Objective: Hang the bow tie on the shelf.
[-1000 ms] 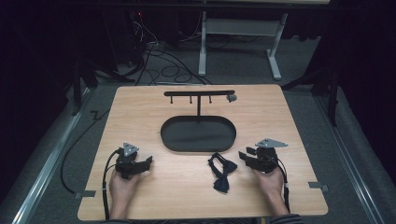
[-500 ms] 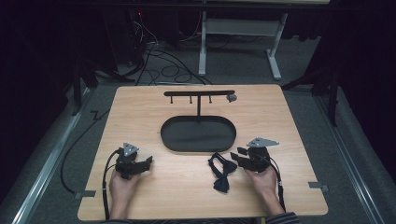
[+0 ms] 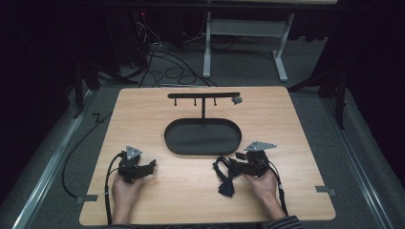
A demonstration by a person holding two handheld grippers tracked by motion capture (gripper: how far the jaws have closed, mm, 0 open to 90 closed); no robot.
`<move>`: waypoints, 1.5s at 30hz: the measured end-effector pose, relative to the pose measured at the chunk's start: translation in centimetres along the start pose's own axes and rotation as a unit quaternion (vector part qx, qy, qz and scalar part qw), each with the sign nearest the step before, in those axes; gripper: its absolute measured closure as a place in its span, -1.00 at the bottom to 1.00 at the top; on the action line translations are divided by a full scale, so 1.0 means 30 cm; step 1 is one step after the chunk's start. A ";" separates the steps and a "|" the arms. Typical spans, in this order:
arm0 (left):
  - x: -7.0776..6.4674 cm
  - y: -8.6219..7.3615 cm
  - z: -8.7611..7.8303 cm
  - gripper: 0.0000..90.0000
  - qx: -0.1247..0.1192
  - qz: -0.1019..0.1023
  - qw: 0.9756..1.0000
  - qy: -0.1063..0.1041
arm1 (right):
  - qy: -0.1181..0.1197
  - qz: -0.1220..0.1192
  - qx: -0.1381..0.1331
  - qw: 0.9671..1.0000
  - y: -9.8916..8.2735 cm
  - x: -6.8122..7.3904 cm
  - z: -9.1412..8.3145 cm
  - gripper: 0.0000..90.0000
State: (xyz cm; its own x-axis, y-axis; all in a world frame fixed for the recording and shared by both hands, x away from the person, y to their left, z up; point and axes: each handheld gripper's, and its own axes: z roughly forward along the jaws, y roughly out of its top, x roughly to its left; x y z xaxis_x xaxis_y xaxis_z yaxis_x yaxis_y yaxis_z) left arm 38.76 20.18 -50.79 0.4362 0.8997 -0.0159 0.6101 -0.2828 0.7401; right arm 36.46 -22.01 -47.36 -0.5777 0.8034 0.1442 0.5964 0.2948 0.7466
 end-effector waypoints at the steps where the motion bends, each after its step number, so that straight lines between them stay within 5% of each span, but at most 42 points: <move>1: 0.000 0.000 0.000 -0.40 0.000 0.000 1.000 0.000 | 0.001 0.000 0.000 1.000 0.000 0.003 0.004 0.32; 13: 0.000 0.000 0.000 -0.40 -0.001 -0.001 1.000 0.000 | 0.017 -0.004 0.021 1.000 0.001 0.029 0.054 0.36; 22: -0.001 0.000 0.000 -0.40 -0.001 -0.001 1.000 0.000 | 0.025 -0.016 0.045 0.999 -0.004 0.041 0.084 0.64; 31: -0.001 0.000 0.000 -0.40 -0.001 -0.001 1.000 0.000 | 0.026 -0.036 0.035 0.998 -0.007 0.053 0.077 0.97; 45: -0.001 0.000 0.000 -0.40 -0.001 -0.001 1.000 0.000 | 0.031 -0.035 0.016 0.999 -0.001 0.050 0.030 1.00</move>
State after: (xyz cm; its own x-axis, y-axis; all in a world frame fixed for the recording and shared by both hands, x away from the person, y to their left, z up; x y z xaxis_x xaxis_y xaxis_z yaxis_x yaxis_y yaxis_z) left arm 38.76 20.16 -50.80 0.4348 0.9003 -0.0178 0.6099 -0.2799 0.7414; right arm 36.08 -20.33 -47.75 -0.6517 0.7467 0.1334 0.5704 0.3664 0.7351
